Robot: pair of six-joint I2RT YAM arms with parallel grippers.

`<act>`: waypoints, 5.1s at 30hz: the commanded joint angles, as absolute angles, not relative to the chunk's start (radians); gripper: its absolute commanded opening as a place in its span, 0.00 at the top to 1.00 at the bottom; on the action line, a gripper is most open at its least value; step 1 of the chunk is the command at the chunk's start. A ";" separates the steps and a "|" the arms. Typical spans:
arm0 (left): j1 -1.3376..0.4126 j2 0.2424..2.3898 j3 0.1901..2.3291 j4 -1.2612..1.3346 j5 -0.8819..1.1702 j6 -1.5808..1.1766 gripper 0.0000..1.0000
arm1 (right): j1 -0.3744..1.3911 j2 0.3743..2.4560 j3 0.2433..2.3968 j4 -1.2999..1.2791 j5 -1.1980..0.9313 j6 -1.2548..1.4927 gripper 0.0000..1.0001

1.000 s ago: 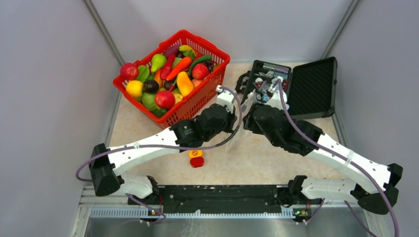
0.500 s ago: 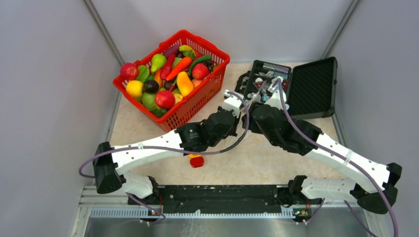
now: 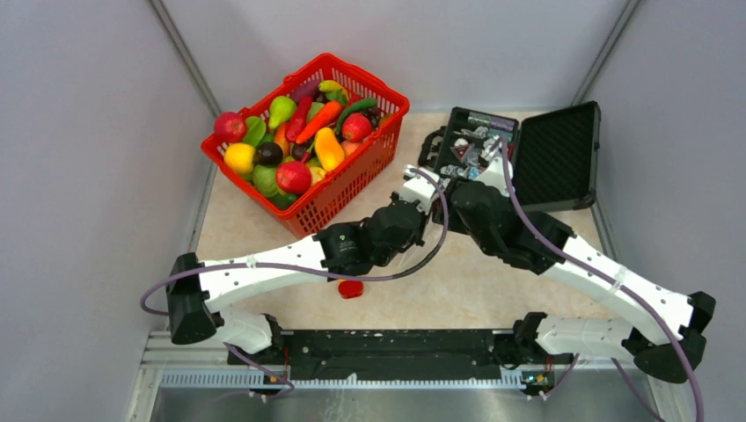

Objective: Place the food in the zip-top bag and seal the zipper

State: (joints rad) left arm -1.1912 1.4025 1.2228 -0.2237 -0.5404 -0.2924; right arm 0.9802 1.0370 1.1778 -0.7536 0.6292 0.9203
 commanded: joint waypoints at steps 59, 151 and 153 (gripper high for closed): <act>-0.941 1.348 1.080 0.080 0.076 -0.524 1.00 | 0.878 1.000 1.199 -0.889 0.610 0.731 1.00; -0.164 1.032 1.088 -0.427 0.031 -0.273 0.49 | 0.709 1.269 1.126 -0.532 0.100 0.532 1.00; -0.164 1.012 1.089 -0.418 0.019 -0.272 0.57 | 0.709 1.270 1.128 -0.533 0.101 0.531 1.00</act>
